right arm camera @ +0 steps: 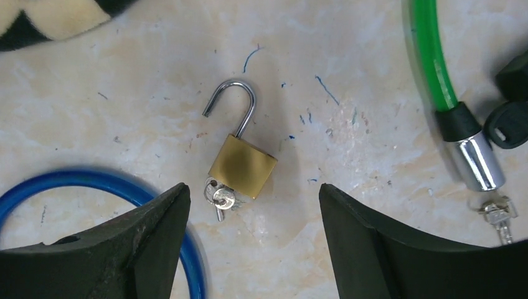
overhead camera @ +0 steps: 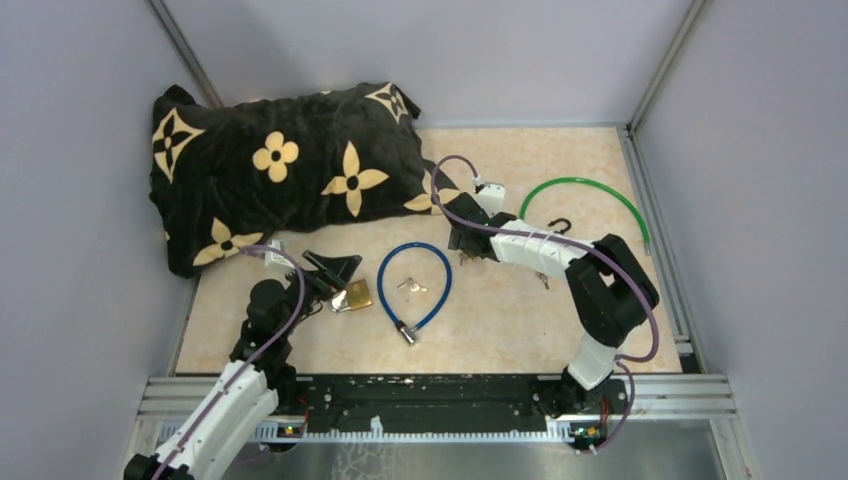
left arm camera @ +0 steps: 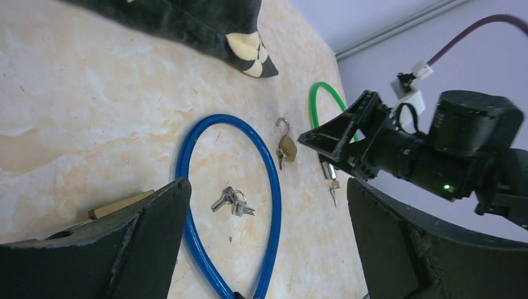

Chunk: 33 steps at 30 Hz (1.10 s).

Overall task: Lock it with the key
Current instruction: Pick up the lock from the center of the board.

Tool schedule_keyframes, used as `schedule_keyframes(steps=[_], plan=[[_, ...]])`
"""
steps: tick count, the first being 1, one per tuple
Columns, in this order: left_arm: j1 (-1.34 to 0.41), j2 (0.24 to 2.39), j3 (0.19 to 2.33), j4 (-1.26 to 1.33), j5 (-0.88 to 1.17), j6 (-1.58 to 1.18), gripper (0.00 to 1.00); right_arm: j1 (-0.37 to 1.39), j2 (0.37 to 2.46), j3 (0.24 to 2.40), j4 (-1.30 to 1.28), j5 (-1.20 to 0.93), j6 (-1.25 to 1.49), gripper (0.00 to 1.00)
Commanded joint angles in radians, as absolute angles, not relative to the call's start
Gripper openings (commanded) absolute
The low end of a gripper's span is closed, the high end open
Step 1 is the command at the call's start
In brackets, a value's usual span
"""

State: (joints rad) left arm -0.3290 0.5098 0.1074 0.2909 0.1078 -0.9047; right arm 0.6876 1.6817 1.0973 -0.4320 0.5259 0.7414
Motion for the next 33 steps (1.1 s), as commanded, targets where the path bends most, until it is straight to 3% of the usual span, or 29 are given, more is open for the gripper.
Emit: schedule_keyframes(steps=[1,6,12,19,23,28,33], plan=[[-0.324,0.461,0.092,0.29,0.076,-0.88,0.98,0.684,1.737,1.125,-0.377,0.548,0.851,0.75],[-0.324,0.432,0.088,0.287,0.069,-0.884,0.98,0.67,1.807,1.155,-0.407,0.53,0.843,0.72],[-0.324,0.436,0.086,0.294,0.077,-0.89,0.98,0.669,1.788,1.07,-0.423,0.461,0.764,0.54],[-0.324,0.437,0.083,0.299,0.09,-0.9,0.98,0.594,1.702,1.022,-0.54,0.408,0.546,0.64],[-0.323,0.439,0.084,0.303,0.093,-0.9,0.98,0.508,1.695,1.009,-0.476,0.202,0.433,0.64],[-0.324,0.441,0.084,0.304,0.092,-0.897,0.98,0.503,1.748,1.094,-0.477,0.084,0.224,0.71],[-0.323,0.44,0.084,0.304,0.095,-0.899,0.98,0.503,1.814,1.19,-0.533,0.04,0.083,0.71]])
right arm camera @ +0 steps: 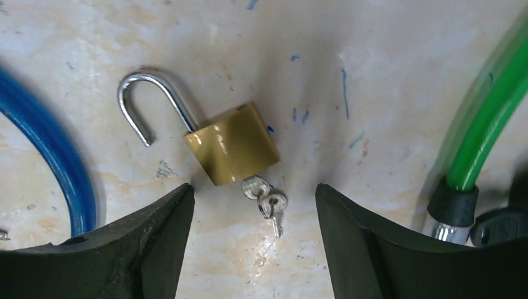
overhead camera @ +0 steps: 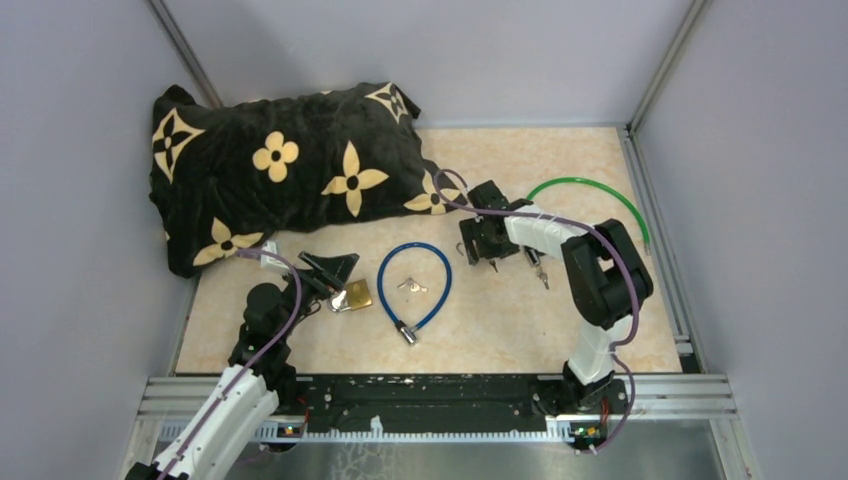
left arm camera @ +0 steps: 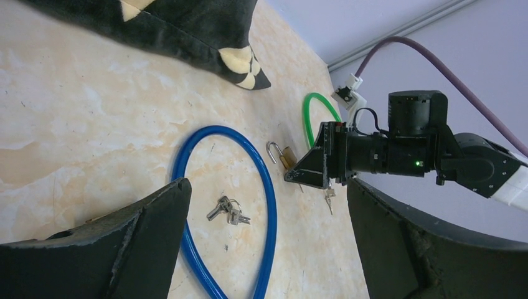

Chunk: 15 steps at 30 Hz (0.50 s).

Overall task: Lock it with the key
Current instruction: Pick up the lock from the center of the board.

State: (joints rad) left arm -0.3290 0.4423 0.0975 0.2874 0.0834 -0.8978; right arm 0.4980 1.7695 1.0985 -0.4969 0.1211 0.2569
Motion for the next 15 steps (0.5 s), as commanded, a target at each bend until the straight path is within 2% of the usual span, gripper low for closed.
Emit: schedule_keyframes(steps=[1,4,7,11,13,14,15], plan=[[-0.324,0.439,0.084,0.303,0.095,-0.9,0.98,0.503,1.826,1.205,-0.538,0.039,0.063,0.71],[-0.324,0.441,0.084,0.304,0.095,-0.901,0.98,0.502,1.86,1.246,-0.548,0.06,0.015,0.69],[-0.324,0.439,0.084,0.302,0.094,-0.9,0.98,0.501,1.901,1.292,-0.587,0.059,0.005,0.61],[-0.324,0.438,0.084,0.304,0.094,-0.898,0.98,0.5,1.919,1.306,-0.602,0.03,-0.032,0.57],[-0.323,0.44,0.084,0.308,0.095,-0.898,0.98,0.5,1.925,1.308,-0.604,0.032,-0.038,0.51],[-0.324,0.441,0.084,0.309,0.096,-0.898,0.98,0.5,1.929,1.308,-0.605,0.032,-0.04,0.44],[-0.324,0.442,0.084,0.311,0.099,-0.897,0.98,0.499,1.932,1.31,-0.606,0.032,-0.04,0.34]])
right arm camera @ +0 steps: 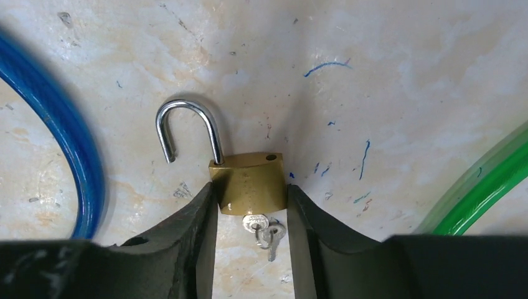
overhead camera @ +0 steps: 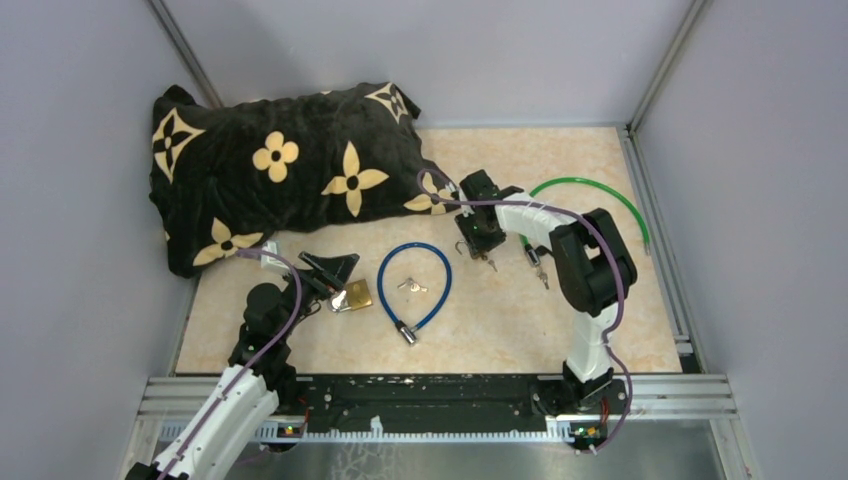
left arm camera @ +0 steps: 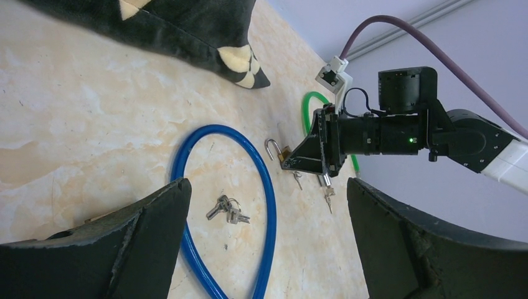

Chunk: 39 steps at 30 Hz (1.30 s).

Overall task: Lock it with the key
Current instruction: Pick up the lock from the center of the board.

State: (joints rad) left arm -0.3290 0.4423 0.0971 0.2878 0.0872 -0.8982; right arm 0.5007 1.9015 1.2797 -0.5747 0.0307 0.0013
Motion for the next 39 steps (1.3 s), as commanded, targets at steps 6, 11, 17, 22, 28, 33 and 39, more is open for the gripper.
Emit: schedule_keyframes(steps=[6,11,17,22,28,33,39], plan=[[-0.323,0.445,0.101,0.467,0.263,-0.836,0.99,0.499,1.923,1.33,-0.654,0.004,-0.038,0.0],[-0.324,0.548,0.183,0.549,0.589,-0.636,0.99,0.5,1.792,1.291,-0.661,-0.131,-0.022,0.0],[-0.323,0.805,0.363,0.367,0.985,-0.429,0.99,0.501,1.637,1.185,-0.622,-0.35,-0.008,0.0],[-0.347,1.033,0.486,0.254,1.063,-0.292,0.87,0.574,1.528,1.089,-0.548,-0.455,0.046,0.0],[-0.425,1.151,0.603,0.127,1.052,-0.178,0.73,0.745,1.412,1.079,-0.473,-0.492,0.038,0.0],[-0.424,1.16,0.587,0.11,1.052,-0.218,0.64,0.791,1.348,1.101,-0.451,-0.488,0.029,0.0],[-0.43,1.135,0.579,0.204,1.087,-0.32,0.53,0.837,1.328,1.138,-0.458,-0.468,0.007,0.0]])
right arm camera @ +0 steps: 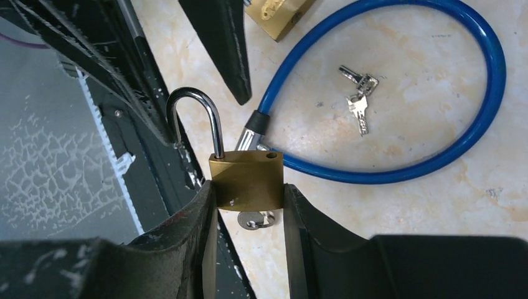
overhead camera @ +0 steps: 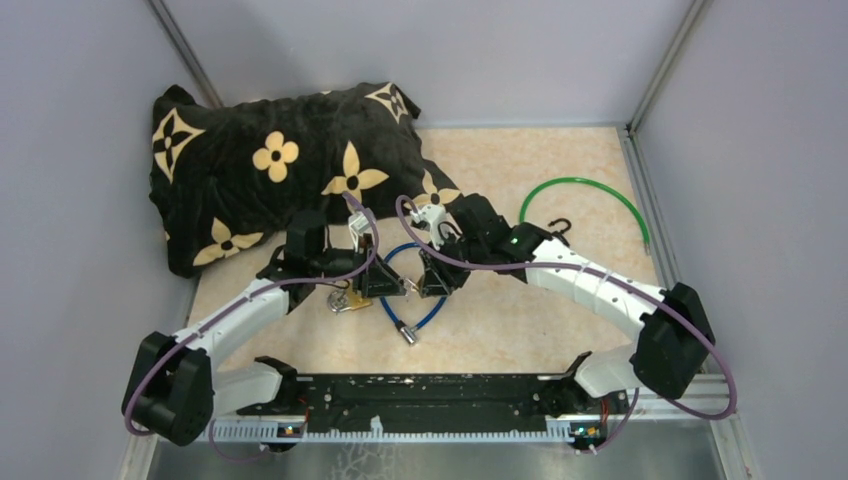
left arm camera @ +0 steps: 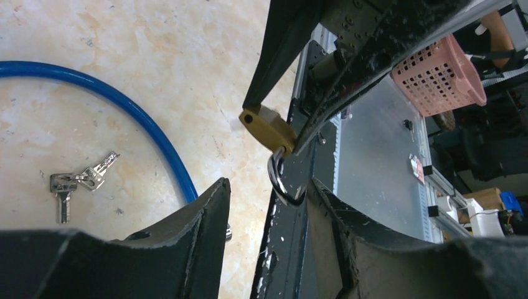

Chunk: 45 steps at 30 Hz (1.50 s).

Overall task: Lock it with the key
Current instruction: Pick up the lock from the center of the board, then lock the lock.

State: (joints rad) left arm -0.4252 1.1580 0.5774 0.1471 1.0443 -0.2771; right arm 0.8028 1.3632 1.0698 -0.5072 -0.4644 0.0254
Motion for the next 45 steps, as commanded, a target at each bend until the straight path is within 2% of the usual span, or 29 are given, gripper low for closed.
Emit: schedule_keyframes(steps=[1,5,6,8,9,10,11,12,16,17,18,20,21,22,28,33,37,40,45], plan=[[-0.429,1.132,0.581,0.206,1.093,-0.322,0.54,0.843,1.329,1.144,-0.459,-0.46,0.005,0.0],[-0.43,1.131,0.577,0.223,1.116,-0.346,0.54,0.857,1.34,1.162,-0.47,-0.448,0.005,0.0],[-0.43,1.131,0.573,0.225,1.12,-0.349,0.51,0.859,1.341,1.166,-0.474,-0.445,0.005,0.0],[-0.431,1.129,0.569,0.234,1.129,-0.354,0.37,0.86,1.342,1.172,-0.475,-0.445,0.005,0.0],[-0.431,1.127,0.566,0.237,1.139,-0.354,0.26,0.861,1.342,1.175,-0.476,-0.444,0.005,0.0],[-0.434,1.125,0.561,0.242,1.151,-0.353,0.21,0.861,1.341,1.179,-0.476,-0.444,0.005,0.0],[-0.436,1.123,0.559,0.245,1.166,-0.35,0.08,0.862,1.342,1.183,-0.476,-0.448,0.005,0.0],[-0.438,1.12,0.556,0.249,1.182,-0.346,0.0,0.862,1.342,1.186,-0.475,-0.454,0.005,0.0],[-0.44,1.097,0.555,0.301,1.22,-0.328,0.0,0.862,1.339,1.182,-0.463,-0.512,-0.03,0.0],[-0.439,1.088,0.559,0.319,1.205,-0.326,0.0,0.861,1.336,1.178,-0.462,-0.532,-0.035,0.14],[-0.439,1.078,0.562,0.336,1.183,-0.328,0.0,0.86,1.334,1.172,-0.463,-0.552,-0.042,0.38],[-0.428,1.056,0.562,0.38,1.122,-0.365,0.0,0.852,1.311,1.145,-0.452,-0.556,-0.053,0.71],[-0.419,1.047,0.556,0.413,1.101,-0.398,0.0,0.84,1.286,1.115,-0.422,-0.543,-0.042,0.92],[-0.412,1.035,0.546,0.448,1.088,-0.431,0.0,0.825,1.247,1.083,-0.367,-0.542,-0.03,0.98],[-0.403,0.958,0.496,0.522,1.043,-0.51,0.0,0.795,1.118,0.923,-0.107,-0.605,0.042,0.98],[-0.395,0.894,0.463,0.621,0.98,-0.592,0.0,0.795,1.132,0.824,0.213,-0.691,0.201,0.89],[-0.379,0.858,0.44,0.678,0.954,-0.643,0.0,0.796,1.169,0.794,0.373,-0.716,0.285,0.76],[-0.377,0.84,0.421,0.705,0.945,-0.669,0.0,0.796,1.194,0.764,0.492,-0.723,0.35,0.58],[-0.378,0.834,0.399,0.743,0.937,-0.692,0.0,0.802,1.211,0.715,0.665,-0.723,0.437,0.37]])
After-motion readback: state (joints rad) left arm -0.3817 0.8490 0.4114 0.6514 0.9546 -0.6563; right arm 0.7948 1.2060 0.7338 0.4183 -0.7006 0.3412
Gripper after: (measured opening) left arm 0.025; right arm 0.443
